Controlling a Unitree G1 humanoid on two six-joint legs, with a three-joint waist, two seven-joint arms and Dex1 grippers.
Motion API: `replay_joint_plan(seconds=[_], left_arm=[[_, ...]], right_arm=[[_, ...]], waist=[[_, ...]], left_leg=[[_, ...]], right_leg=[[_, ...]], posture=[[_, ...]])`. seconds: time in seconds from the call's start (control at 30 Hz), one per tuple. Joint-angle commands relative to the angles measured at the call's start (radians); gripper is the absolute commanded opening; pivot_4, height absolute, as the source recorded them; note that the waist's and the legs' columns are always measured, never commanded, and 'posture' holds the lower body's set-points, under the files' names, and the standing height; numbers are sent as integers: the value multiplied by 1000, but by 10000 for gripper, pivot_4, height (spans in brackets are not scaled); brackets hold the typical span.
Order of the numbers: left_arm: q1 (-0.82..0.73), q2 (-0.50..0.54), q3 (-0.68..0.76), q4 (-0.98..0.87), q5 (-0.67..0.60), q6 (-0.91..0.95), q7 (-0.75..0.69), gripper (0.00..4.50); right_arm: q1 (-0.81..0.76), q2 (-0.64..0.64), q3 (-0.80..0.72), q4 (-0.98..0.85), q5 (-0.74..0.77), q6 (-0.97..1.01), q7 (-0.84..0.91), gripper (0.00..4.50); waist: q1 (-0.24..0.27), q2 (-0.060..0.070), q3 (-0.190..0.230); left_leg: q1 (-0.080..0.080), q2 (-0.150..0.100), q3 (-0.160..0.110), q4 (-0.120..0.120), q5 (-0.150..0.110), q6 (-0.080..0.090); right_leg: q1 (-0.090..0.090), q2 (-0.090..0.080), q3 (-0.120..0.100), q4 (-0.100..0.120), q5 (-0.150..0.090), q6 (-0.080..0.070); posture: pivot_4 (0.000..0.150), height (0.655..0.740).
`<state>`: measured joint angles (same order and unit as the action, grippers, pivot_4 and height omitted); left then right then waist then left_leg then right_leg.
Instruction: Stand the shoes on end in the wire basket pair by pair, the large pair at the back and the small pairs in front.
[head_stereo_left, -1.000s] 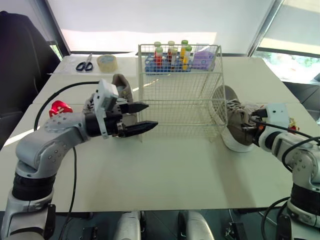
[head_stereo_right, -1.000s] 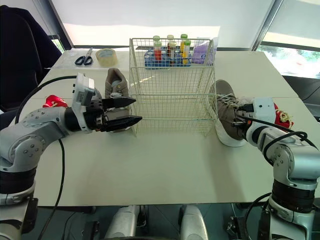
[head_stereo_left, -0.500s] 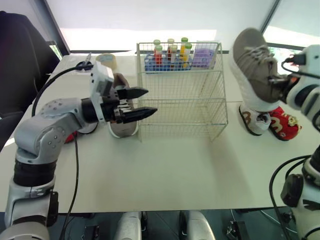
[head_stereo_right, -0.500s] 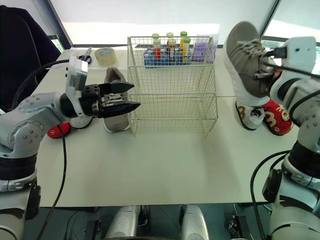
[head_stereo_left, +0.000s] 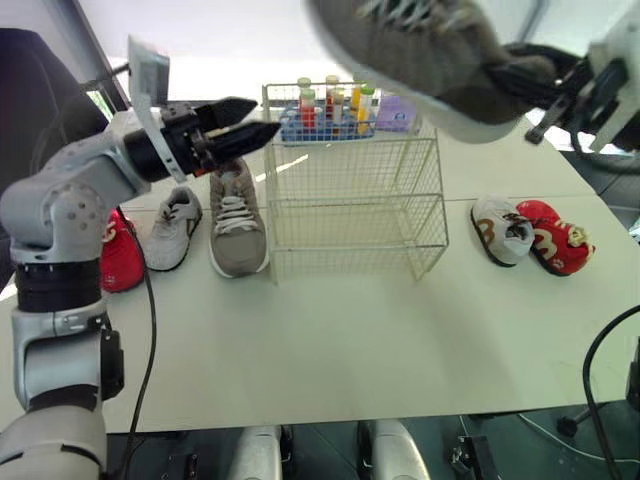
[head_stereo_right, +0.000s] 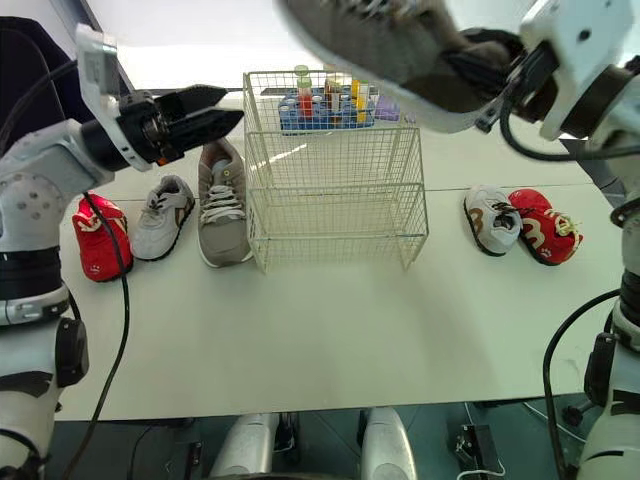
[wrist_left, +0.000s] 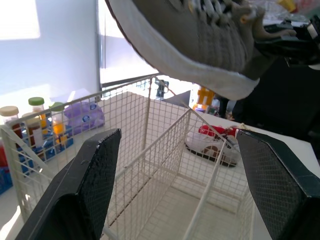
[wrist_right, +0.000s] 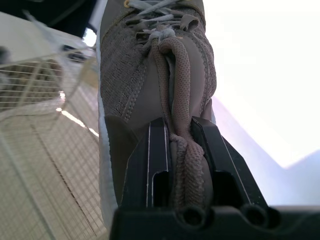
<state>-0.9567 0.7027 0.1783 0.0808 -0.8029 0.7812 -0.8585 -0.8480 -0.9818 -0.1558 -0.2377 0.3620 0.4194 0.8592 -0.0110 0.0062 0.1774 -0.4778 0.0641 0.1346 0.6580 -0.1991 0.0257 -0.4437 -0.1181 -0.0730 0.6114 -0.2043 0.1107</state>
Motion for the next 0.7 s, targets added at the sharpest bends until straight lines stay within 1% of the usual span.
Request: replay_joint_plan(seconds=[0.03, 0.23, 0.3, 0.5, 0.6, 0.63, 0.7], left_arm=[[-52, 23, 36, 11, -6, 11, -13, 37735], [-70, 39, 48, 27, -6, 33, -22, 37735], [-71, 38, 45, 30, -6, 36, -23, 37735], [-59, 32, 13, 21, 12, 52, -34, 37735], [-43, 35, 1, 7, 14, 69, -48, 29487], [-39, 36, -1, 3, 15, 72, -52, 24229], [-24, 39, 2, -14, 6, 84, -59, 15216]], right_arm=[[-30, -34, 13, 19, -63, -198, 80, 1708], [-52, -6, 80, 77, -112, -384, 165, 1708], [-57, 6, 93, 81, -114, -416, 182, 1708], [-86, 39, 125, 98, -127, -476, 209, 1708], [-111, 49, 130, 117, -137, -490, 214, 1702], [-117, 51, 131, 123, -141, -495, 215, 1702], [-132, 49, 131, 148, -163, -517, 215, 1702]], waist=[[0, 0, 0], [-3, -1, 1], [-3, -1, 1], [0, -1, 1], [0, -1, 1], [-1, -1, 1], [-2, -1, 1]], left_leg=[[0, 0, 0, 0, 0, 0], [0, 0, 0, 0, 1, -1], [0, 0, 0, 0, 3, -5], [0, 0, 0, 1, 3, -5], [0, 0, 0, 1, 3, -5], [0, 0, 0, 2, 3, -5], [0, 0, 0, 2, 3, -5]], right_leg=[[0, 0, 0, 0, 0, 0], [0, 0, 0, 1, 0, 0], [0, 0, 0, 1, 0, 0], [0, 0, 0, 2, 0, 0], [0, 0, 0, 2, 0, 0], [0, 0, 0, 2, 0, 0], [0, 0, 0, 3, 0, 0]], posture=[[1500, 7400], [1500, 7400], [1500, 7400], [1500, 7400], [1500, 7400], [1500, 7400], [1500, 7400]])
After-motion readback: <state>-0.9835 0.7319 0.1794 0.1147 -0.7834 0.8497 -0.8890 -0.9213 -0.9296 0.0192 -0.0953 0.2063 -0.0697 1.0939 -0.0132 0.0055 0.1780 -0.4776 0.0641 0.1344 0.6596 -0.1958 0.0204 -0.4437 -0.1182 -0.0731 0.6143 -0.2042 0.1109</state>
